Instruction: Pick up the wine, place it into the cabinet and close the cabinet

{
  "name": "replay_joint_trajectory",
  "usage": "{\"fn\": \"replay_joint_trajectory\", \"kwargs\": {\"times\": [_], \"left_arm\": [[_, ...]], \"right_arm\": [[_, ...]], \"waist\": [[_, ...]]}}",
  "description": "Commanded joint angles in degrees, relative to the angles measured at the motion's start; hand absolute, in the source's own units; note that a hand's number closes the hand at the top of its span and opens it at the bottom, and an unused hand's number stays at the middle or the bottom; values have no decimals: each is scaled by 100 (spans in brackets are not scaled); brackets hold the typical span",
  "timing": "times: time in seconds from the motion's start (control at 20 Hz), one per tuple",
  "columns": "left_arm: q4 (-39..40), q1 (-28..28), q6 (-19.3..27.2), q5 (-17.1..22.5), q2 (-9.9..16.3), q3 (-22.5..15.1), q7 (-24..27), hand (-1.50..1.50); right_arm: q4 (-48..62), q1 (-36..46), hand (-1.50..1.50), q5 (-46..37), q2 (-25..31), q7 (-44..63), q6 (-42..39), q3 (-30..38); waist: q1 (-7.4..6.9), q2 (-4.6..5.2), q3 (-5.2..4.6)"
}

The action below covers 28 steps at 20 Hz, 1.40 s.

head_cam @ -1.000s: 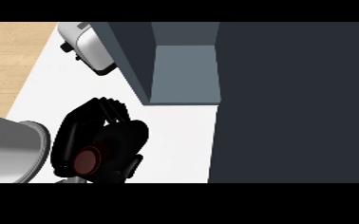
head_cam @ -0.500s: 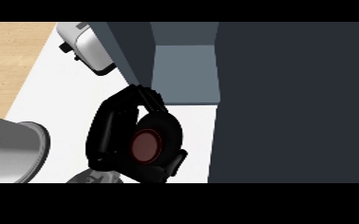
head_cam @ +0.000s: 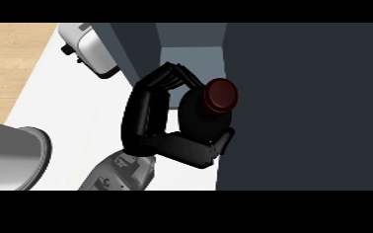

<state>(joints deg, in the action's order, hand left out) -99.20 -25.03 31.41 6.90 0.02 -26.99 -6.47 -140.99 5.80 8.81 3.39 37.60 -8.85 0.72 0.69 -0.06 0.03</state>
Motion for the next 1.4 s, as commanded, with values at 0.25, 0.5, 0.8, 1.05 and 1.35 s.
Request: {"fn": "replay_joint_trajectory", "kwargs": {"times": [0.25, 0.5, 0.8, 1.05, 1.35], "left_arm": [[849, -434, 611, 105, -2, -249, 521, 150], [1385, -1162, 1096, 325, -2, -244, 388, 150], [1605, -1129, 1193, 1044, -2, -259, 891, 150], [1905, -470, 957, 1316, -2, -373, 1892, 150], [2473, -604, 1119, 1064, -2, -526, 2083, 150]], "right_arm": [[-700, -447, -150, 812, 66, 50, -193, 324], [-960, 80, -150, 634, 159, 779, 150, 77], [-614, -544, -150, 440, -88, -78, -115, 20], [-996, -498, -150, 390, -26, 323, -52, -216], [-792, -188, -150, 568, 41, 335, -33, -11]], "waist": [[21, 3, 0], [47, 4, -6], [22, 2, -2], [16, -1, -5], [21, -1, -3]]}}
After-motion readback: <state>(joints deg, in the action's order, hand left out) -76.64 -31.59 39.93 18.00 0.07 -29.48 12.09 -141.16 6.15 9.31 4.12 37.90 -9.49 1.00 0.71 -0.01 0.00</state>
